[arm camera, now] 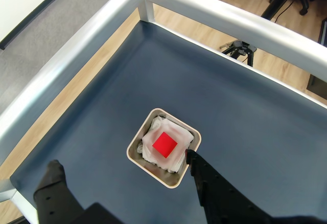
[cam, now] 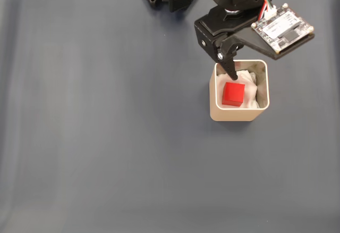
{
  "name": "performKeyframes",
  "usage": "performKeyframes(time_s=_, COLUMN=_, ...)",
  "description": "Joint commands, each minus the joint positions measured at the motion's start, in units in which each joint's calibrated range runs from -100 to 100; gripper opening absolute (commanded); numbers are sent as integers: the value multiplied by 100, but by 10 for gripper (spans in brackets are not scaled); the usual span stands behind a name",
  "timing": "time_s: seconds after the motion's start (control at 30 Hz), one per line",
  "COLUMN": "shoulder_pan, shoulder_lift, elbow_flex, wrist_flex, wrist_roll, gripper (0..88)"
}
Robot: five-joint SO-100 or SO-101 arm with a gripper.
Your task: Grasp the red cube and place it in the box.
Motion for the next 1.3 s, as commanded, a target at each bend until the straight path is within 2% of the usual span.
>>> performKeyframes(time_s=0.0, shoulder_pan=24, shoulder_lift=-205, elbow_flex=-17, wrist_flex=-81, wrist_roll=-10, gripper=543)
performKeyframes(time_s=0.17, shoulder_pan=24, shoulder_lift=-205, elbow_flex=-17, wrist_flex=-106, wrist_roll=-34, gripper=542)
performKeyframes(time_s=0.27, shoulder_pan=31, shoulder_lift=-205, elbow_flex=-17, wrist_flex=-147, wrist_roll=-59, gripper=511)
performKeyframes(time_s=0.6, shoulder_pan=145, shoulder_lift=-231, elbow_flex=10, wrist_flex=-221, wrist_roll=-205, gripper=167)
performKeyframes(time_s=0.87, shoulder_pan=486, shoulder_lift=-378, elbow_flex=256, wrist_flex=-475, wrist_roll=-283, gripper=22)
performKeyframes(time_s=1.27, shoulder_pan=1565, shoulder_lift=-1174, elbow_flex=1386, wrist_flex=-1017, wrist_roll=-259, gripper=2)
